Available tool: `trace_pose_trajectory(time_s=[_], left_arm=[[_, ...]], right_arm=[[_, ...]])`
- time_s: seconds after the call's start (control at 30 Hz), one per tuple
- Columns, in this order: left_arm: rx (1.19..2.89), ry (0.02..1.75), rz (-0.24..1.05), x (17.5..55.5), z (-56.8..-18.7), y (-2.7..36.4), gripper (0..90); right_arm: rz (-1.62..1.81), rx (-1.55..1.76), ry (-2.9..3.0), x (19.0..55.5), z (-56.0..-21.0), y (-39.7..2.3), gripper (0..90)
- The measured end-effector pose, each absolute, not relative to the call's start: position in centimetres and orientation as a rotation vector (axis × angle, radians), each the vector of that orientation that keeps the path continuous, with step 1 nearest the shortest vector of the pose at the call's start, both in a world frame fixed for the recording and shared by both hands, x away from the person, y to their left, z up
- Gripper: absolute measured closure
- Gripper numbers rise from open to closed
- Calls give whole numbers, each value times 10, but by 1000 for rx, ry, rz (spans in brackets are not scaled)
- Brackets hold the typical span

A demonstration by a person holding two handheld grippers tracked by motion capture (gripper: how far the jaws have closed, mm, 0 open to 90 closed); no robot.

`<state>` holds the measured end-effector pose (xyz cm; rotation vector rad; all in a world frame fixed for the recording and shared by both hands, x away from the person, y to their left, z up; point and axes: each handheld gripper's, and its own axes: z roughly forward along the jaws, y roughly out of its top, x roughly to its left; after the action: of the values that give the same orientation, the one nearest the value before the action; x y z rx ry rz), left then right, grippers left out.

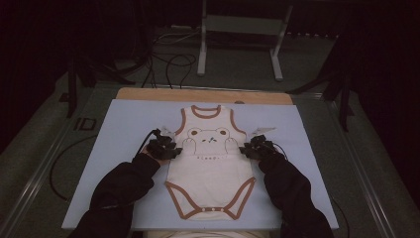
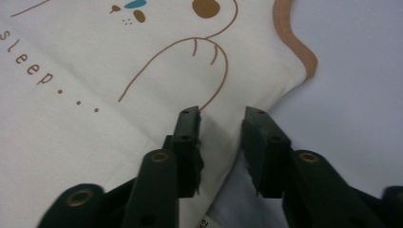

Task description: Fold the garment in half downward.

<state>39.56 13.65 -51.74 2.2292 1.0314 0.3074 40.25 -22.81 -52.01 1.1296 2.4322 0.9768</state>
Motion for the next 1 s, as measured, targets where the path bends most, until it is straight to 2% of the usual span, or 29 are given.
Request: trace_pose_trajectory(time_s=[0.17, 0.37, 1.0], left_arm=[[2221, 1045, 282, 398, -517, 133, 731], [2234, 1032, 257, 401, -516, 130, 874], [2224, 999, 269, 401, -496, 141, 888]], right_arm=[[984, 1122, 2437, 403, -520, -228, 754], [977, 1103, 2471, 402, -519, -224, 881], [1030, 1066, 2443, 394, -495, -226, 897]])
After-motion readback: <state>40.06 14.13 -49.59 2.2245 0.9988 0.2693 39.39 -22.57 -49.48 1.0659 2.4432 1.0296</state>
